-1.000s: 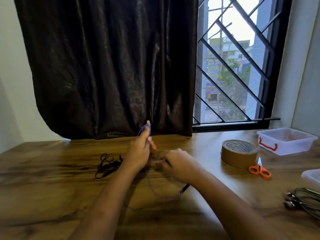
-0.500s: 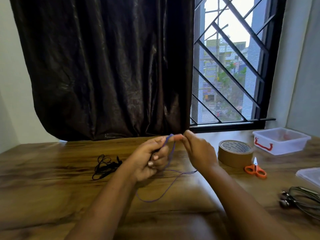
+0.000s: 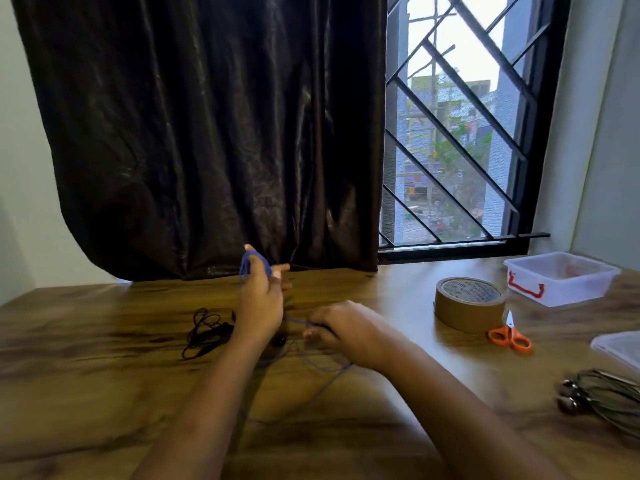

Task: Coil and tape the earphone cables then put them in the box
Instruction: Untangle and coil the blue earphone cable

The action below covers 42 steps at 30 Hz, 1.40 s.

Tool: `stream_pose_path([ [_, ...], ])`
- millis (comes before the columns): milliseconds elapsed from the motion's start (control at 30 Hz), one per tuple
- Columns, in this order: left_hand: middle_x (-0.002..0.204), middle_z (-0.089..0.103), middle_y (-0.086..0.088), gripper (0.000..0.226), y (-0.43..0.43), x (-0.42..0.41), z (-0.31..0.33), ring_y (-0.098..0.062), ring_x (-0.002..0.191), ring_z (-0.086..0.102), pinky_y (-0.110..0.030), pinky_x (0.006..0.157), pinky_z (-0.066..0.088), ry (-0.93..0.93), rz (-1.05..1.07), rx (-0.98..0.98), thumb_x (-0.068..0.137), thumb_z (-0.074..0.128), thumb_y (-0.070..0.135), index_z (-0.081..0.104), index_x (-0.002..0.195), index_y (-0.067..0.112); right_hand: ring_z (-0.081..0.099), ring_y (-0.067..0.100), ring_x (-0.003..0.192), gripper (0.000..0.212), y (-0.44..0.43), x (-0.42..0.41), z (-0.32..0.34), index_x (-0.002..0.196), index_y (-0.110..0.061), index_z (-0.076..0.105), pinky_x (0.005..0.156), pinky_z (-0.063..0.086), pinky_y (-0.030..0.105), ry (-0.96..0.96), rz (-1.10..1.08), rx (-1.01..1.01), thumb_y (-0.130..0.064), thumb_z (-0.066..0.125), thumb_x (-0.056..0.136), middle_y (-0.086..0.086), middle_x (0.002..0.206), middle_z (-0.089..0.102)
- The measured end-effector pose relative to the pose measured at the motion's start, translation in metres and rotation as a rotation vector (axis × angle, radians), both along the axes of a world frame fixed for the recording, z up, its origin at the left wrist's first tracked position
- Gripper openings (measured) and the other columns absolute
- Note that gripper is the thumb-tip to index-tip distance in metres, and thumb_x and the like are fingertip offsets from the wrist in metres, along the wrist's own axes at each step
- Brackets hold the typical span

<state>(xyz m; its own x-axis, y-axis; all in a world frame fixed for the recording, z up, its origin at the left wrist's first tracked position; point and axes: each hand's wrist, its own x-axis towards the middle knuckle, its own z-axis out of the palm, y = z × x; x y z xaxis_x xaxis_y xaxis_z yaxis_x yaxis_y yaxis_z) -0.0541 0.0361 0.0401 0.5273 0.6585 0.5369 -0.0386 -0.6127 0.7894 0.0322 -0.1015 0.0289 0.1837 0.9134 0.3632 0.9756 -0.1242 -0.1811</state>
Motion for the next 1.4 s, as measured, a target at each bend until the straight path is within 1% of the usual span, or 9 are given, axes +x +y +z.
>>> stream_pose_path([
  [100,0.117,0.059,-0.01,0.053,-0.008,0.002,-0.007,-0.019,0.08,0.061,-0.029,0.07,0.05,0.28,-0.098,0.149,0.1,0.037,0.009,0.016,0.148,0.018,0.063,0.029,0.089,0.034,-0.014,0.013,0.01,0.091,-0.023,0.059,0.07,0.049,0.039,-0.082,-0.036,0.18,-0.05,0.039,0.093,0.004,0.094,0.063],
  [200,0.076,0.061,-0.008,0.041,-0.032,0.001,-0.003,-0.009,0.047,0.051,-0.02,0.047,0.043,0.41,-0.408,-0.063,0.102,0.031,0.009,0.028,0.143,0.016,0.062,0.03,0.083,0.033,-0.029,0.023,0.02,0.097,-0.021,0.059,0.061,0.04,0.033,-0.171,-0.159,0.344,-0.048,0.04,0.096,0.0,0.094,0.057],
  [400,0.046,0.036,-0.002,0.04,-0.065,-0.008,0.018,-0.005,0.028,0.023,-0.02,0.035,0.015,0.148,-0.797,-0.454,0.102,0.026,0.019,0.06,0.114,0.002,0.06,0.03,0.084,0.012,-0.036,0.03,0.02,0.105,-0.028,0.053,0.065,0.043,0.035,0.003,-0.271,0.402,-0.028,0.043,0.098,-0.002,0.098,0.058],
  [500,0.048,0.039,-0.002,0.036,-0.072,-0.012,0.024,-0.005,0.028,0.023,-0.016,0.034,0.02,0.006,-0.932,-0.608,0.1,0.03,0.017,0.061,0.115,0.008,0.062,0.027,0.084,0.015,-0.03,0.026,0.012,0.102,-0.032,0.052,0.066,0.045,0.035,0.153,-0.227,0.431,-0.022,0.043,0.095,0.001,0.089,0.063],
  [767,0.09,0.073,-0.004,0.041,-0.056,-0.008,0.027,-0.009,0.044,0.051,-0.018,0.046,0.046,-0.386,-0.632,-0.667,0.102,0.029,0.017,0.034,0.142,0.026,0.06,0.02,0.086,0.018,0.006,-0.013,-0.009,0.11,-0.015,0.053,0.076,0.052,0.033,0.423,-0.017,0.032,-0.024,0.04,0.101,0.001,0.096,0.058],
  [1000,0.098,0.065,0.006,0.053,-0.022,-0.009,0.011,-0.006,0.065,0.066,-0.015,0.059,0.051,-0.084,-0.287,-0.19,0.103,0.026,0.017,0.003,0.149,0.029,0.051,0.003,0.068,0.019,0.002,-0.015,0.009,0.08,-0.03,0.053,0.06,0.038,0.012,0.33,0.032,0.035,-0.024,0.047,0.098,-0.015,0.075,0.053],
  [1167,0.071,0.06,-0.002,0.049,-0.032,-0.005,0.001,-0.012,0.053,0.056,-0.026,0.051,0.049,0.256,-0.441,-0.135,0.102,0.032,0.015,0.018,0.145,0.035,0.054,0.001,0.066,0.007,-0.015,0.005,0.024,0.08,-0.026,0.071,0.064,0.043,0.019,0.266,0.007,0.323,-0.026,0.066,0.083,-0.019,0.065,0.057],
  [1267,0.048,0.051,0.001,0.033,-0.041,-0.003,0.009,-0.008,0.036,0.041,-0.016,0.035,0.032,0.237,-0.536,-0.247,0.102,0.029,0.01,0.044,0.131,0.005,0.056,-0.002,0.064,0.002,-0.022,0.007,0.029,0.078,-0.015,0.074,0.059,0.039,0.008,0.393,0.048,0.5,-0.013,0.075,0.078,-0.014,0.068,0.062],
  [1400,0.044,0.036,0.002,0.03,-0.053,-0.008,0.02,-0.004,0.034,0.023,-0.014,0.033,0.018,0.158,-0.679,-0.351,0.102,0.028,0.015,0.055,0.097,0.005,0.06,0.009,0.068,0.007,-0.026,0.016,0.031,0.073,-0.016,0.074,0.06,0.045,0.018,0.507,0.008,0.698,-0.011,0.079,0.074,-0.001,0.07,0.067],
])
